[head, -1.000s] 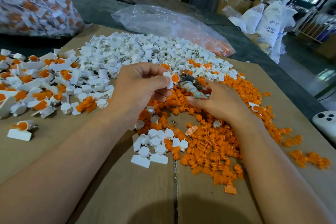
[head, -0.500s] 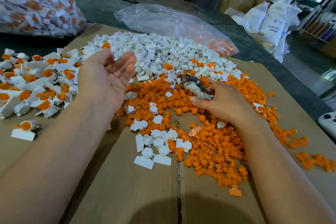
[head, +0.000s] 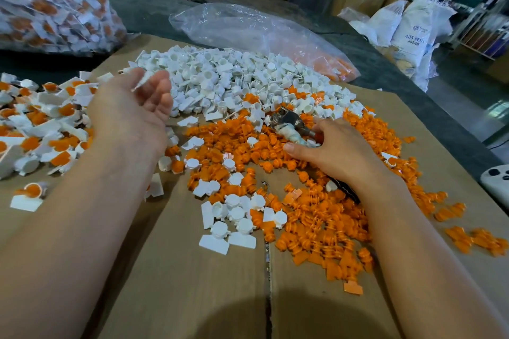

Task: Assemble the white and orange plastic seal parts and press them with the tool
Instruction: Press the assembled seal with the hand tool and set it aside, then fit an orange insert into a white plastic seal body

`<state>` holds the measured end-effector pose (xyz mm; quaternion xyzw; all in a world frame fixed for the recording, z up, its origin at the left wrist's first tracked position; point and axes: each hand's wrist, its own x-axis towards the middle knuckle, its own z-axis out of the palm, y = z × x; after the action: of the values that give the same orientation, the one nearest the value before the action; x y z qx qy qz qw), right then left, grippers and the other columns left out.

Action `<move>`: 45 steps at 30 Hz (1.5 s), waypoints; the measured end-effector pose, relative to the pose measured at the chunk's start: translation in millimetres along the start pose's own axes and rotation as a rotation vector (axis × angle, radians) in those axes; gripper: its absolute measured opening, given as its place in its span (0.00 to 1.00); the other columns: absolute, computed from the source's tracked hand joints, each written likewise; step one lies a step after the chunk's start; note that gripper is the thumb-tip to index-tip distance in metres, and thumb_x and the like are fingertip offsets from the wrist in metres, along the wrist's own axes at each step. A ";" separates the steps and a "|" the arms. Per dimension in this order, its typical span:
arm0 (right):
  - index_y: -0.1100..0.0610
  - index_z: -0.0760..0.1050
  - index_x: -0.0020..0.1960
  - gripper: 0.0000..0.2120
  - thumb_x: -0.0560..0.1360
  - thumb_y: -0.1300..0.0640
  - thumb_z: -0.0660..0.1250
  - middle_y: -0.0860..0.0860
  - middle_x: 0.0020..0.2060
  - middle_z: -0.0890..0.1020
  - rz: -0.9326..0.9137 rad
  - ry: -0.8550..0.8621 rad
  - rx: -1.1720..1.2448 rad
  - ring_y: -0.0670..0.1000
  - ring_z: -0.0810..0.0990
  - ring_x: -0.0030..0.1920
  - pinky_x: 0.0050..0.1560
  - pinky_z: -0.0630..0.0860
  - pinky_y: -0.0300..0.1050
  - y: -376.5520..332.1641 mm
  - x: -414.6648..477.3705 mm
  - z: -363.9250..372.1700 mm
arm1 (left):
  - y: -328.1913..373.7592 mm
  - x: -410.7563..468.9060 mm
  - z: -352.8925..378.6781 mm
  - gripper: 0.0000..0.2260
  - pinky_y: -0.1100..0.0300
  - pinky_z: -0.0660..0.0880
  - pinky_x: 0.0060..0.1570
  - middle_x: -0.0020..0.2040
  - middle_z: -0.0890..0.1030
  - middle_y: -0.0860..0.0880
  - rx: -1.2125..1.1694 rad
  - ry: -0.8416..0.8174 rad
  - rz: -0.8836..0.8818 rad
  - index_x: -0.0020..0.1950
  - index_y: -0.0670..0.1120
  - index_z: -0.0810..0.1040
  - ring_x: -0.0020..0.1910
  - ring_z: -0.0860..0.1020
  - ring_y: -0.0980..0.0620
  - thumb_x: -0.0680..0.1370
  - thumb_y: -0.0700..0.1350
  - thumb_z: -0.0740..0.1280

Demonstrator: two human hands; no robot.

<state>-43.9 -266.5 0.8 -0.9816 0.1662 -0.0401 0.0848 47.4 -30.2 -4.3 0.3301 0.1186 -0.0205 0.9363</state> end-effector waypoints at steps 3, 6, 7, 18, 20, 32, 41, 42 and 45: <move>0.55 0.60 0.72 0.43 0.66 0.31 0.63 0.54 0.69 0.65 0.007 -0.003 0.004 0.55 0.63 0.69 0.64 0.64 0.50 -0.9 -1.0 -1.3 | -8.8 -13.9 16.0 0.04 0.68 0.72 0.25 0.30 0.83 0.51 0.534 -0.022 0.156 0.46 0.47 0.77 0.26 0.79 0.58 0.78 0.40 0.63; 0.56 0.64 0.69 0.39 0.67 0.32 0.62 0.54 0.68 0.66 0.009 0.001 0.005 0.55 0.64 0.68 0.62 0.65 0.49 -3.0 -2.4 -2.9 | -20.6 -24.0 18.3 0.07 0.65 0.75 0.36 0.44 0.82 0.50 1.121 -0.188 0.457 0.47 0.48 0.79 0.38 0.78 0.57 0.77 0.38 0.64; 0.56 0.65 0.68 0.38 0.67 0.32 0.62 0.54 0.67 0.67 0.006 0.008 0.008 0.54 0.64 0.67 0.60 0.65 0.49 -3.5 -3.0 -3.5 | -24.6 -24.0 15.4 0.09 0.62 0.76 0.44 0.50 0.80 0.49 1.312 -0.239 0.537 0.53 0.48 0.80 0.43 0.77 0.56 0.78 0.38 0.62; 0.54 0.68 0.65 0.32 0.69 0.34 0.62 0.53 0.61 0.70 -0.036 0.126 0.012 0.53 0.68 0.62 0.49 0.61 0.43 -6.9 -7.4 -8.1 | -40.9 -7.2 14.0 0.16 0.57 0.55 0.65 0.72 0.64 0.45 1.889 -0.668 0.601 0.68 0.43 0.71 0.72 0.59 0.46 0.81 0.38 0.55; 0.54 0.69 0.64 0.31 0.70 0.35 0.62 0.53 0.61 0.70 -0.042 0.149 0.018 0.52 0.68 0.62 0.49 0.61 0.42 -8.6 -8.0 -9.0 | -40.7 -8.3 14.6 0.12 0.57 0.61 0.55 0.63 0.72 0.42 1.899 -0.642 0.642 0.57 0.38 0.76 0.64 0.67 0.43 0.79 0.35 0.55; 0.52 0.80 0.47 0.06 0.71 0.54 0.70 0.40 0.37 0.72 -0.419 0.065 0.252 0.38 0.70 0.36 0.40 0.66 0.33 -29.6 -20.9 -12.3 | -42.2 -14.3 15.3 0.14 0.52 0.69 0.49 0.58 0.71 0.41 1.977 -0.501 0.648 0.63 0.45 0.75 0.57 0.72 0.40 0.79 0.39 0.61; 0.51 0.78 0.55 0.11 0.72 0.57 0.69 0.42 0.42 0.69 -0.451 -0.094 0.000 0.42 0.67 0.44 0.43 0.63 0.37 -29.8 -20.4 -5.6 | -42.7 -13.4 15.6 0.15 0.54 0.66 0.56 0.62 0.72 0.42 2.018 -0.561 0.633 0.64 0.46 0.75 0.62 0.69 0.42 0.79 0.38 0.59; 0.51 0.78 0.55 0.11 0.73 0.57 0.68 0.43 0.42 0.69 -0.449 -0.096 -0.005 0.42 0.67 0.44 0.44 0.62 0.37 -30.1 -20.6 -5.0 | -42.7 -13.5 15.8 0.15 0.54 0.66 0.56 0.63 0.72 0.42 2.015 -0.555 0.626 0.65 0.47 0.74 0.62 0.69 0.42 0.79 0.38 0.59; 0.51 0.77 0.56 0.11 0.74 0.57 0.67 0.43 0.44 0.69 -0.443 -0.102 -0.031 0.43 0.66 0.46 0.45 0.61 0.37 -30.0 -21.0 -4.3 | -41.1 -14.5 16.8 0.17 0.54 0.66 0.57 0.64 0.71 0.43 1.964 -0.538 0.583 0.67 0.49 0.72 0.63 0.69 0.43 0.79 0.40 0.63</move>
<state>-54.5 -232.3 9.3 -0.9961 -0.0571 -0.0055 0.0670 32.0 -73.4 -13.5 0.9425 -0.2449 0.0457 0.2228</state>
